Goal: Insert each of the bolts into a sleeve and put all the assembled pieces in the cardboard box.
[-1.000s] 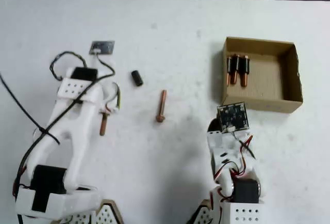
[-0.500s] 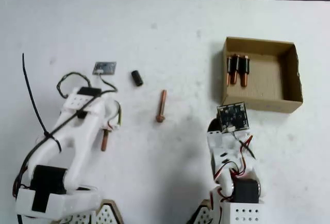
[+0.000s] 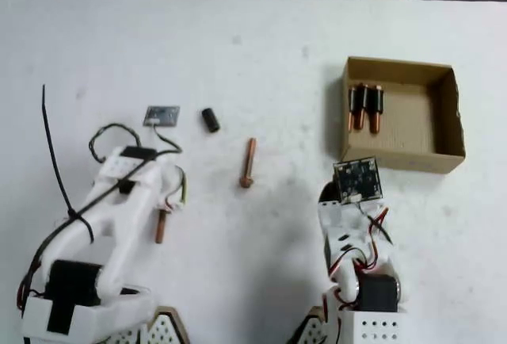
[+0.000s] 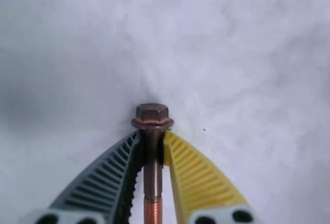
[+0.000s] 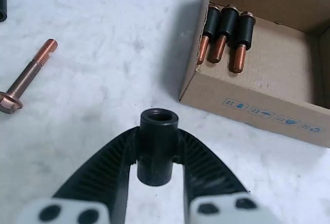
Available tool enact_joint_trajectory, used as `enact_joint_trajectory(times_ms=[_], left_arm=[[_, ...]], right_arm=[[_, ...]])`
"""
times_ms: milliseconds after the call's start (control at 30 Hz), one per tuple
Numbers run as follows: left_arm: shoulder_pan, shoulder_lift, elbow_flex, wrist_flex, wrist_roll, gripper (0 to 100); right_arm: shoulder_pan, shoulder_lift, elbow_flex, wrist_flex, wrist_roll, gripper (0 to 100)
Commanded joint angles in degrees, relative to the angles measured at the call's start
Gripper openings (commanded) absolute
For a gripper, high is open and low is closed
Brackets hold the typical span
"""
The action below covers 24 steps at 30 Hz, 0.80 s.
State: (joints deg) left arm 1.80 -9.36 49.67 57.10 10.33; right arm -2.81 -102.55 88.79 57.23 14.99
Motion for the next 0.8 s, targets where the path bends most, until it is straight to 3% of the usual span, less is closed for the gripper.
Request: enact_joint_trajectory(times_ms=[0,367,567,767], left_arm=[[3.3,-1.2,0.5,-0.5,-0.3,11],[4.0,-1.1,0.4,-1.0,-0.3,14],[4.6,-1.1,1.9,-6.6,-0.2,14],[5.2,-1.1,2.6,-6.9,0.1,14]], right_arm=[[0.1,-0.5,-0.3,-1.2,0.0,1.8],[0.1,-0.5,-0.3,-1.2,0.0,1.8],[0.1,-0.5,-0.3,-1.2,0.0,1.8],[0.1,-0.5,-0.3,-1.2,0.0,1.8]])
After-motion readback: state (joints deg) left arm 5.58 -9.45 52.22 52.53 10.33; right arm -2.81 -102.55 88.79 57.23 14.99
